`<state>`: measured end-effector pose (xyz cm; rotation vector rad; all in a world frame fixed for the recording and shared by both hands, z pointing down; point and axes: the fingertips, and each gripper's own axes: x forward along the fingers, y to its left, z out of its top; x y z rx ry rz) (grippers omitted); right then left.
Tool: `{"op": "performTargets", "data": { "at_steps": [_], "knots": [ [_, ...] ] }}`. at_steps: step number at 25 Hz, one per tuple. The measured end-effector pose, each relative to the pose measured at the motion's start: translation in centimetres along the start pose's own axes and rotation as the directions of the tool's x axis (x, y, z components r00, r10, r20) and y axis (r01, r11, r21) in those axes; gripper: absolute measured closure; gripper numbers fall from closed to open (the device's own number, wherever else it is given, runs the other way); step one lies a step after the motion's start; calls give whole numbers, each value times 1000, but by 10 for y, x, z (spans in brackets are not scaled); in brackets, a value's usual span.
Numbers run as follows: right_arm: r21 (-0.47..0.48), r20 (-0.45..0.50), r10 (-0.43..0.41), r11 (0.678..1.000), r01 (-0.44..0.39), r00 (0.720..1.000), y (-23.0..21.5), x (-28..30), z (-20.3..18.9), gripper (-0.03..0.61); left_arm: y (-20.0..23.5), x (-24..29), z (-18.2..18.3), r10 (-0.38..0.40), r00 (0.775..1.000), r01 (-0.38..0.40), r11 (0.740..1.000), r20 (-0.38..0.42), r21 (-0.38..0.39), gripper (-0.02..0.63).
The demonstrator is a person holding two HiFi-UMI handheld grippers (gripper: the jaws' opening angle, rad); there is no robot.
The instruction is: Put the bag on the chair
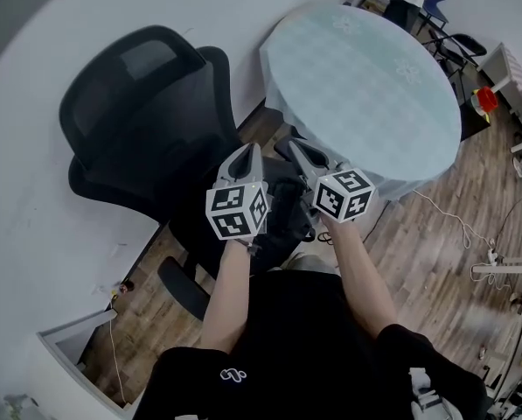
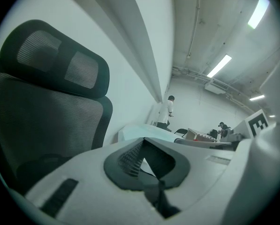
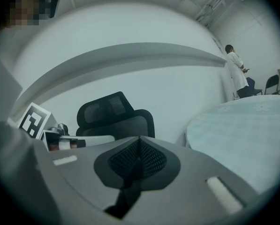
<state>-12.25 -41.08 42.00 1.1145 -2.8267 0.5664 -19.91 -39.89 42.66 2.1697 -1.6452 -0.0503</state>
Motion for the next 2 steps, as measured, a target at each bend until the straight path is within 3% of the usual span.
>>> {"op": "performTargets", "data": {
  "at_steps": [2],
  "knots": [
    [-4,-3,2,1000,-2,1000,3,-1,-1,575,2,-3,-2,-3,1000,3,1000,-4,-8,617]
  ]
}}
